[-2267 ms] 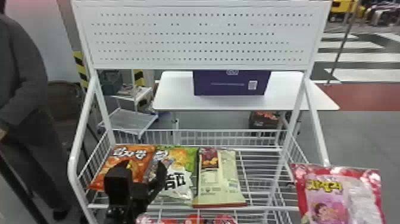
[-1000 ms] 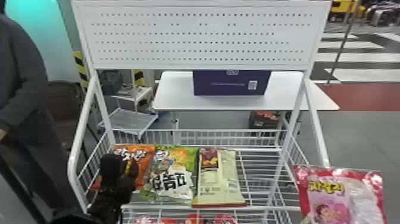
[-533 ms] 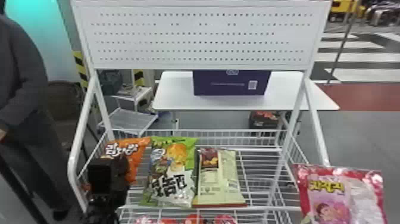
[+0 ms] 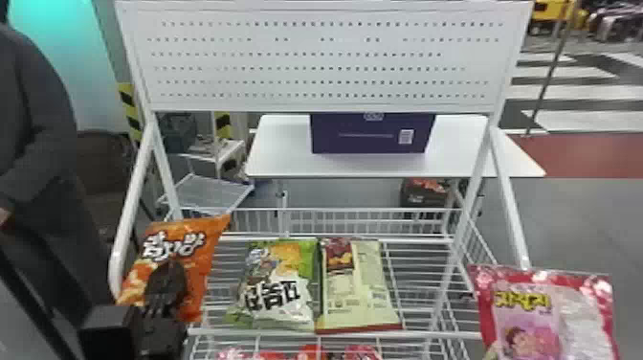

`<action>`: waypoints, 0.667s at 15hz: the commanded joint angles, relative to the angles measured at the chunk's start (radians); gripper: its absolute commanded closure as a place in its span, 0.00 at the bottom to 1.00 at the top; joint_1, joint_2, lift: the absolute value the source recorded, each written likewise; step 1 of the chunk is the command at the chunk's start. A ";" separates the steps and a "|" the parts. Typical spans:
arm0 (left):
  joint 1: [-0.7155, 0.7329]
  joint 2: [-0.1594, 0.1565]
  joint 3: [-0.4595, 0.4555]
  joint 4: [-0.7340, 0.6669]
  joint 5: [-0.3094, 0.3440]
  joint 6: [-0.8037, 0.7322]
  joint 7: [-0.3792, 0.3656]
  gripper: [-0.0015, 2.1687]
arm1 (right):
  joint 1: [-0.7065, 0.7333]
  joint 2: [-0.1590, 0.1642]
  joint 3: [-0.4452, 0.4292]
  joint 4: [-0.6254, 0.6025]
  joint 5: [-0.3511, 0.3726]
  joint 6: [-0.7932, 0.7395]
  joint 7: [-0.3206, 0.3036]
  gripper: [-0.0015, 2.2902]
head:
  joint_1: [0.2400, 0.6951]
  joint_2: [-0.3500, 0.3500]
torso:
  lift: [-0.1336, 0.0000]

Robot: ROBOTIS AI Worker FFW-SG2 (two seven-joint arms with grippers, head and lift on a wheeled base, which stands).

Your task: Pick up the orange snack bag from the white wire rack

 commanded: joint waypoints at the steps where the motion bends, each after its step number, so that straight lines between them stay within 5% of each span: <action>1: 0.111 0.002 0.012 -0.103 -0.015 -0.012 -0.001 0.99 | -0.001 -0.003 -0.001 0.002 -0.003 0.000 0.000 0.98 | 0.57 0.50 | 1.00; 10: 0.404 0.031 0.093 -0.186 -0.021 -0.294 -0.001 0.99 | -0.008 -0.002 0.001 0.005 -0.001 0.000 0.000 0.98 | 0.57 0.50 | 1.00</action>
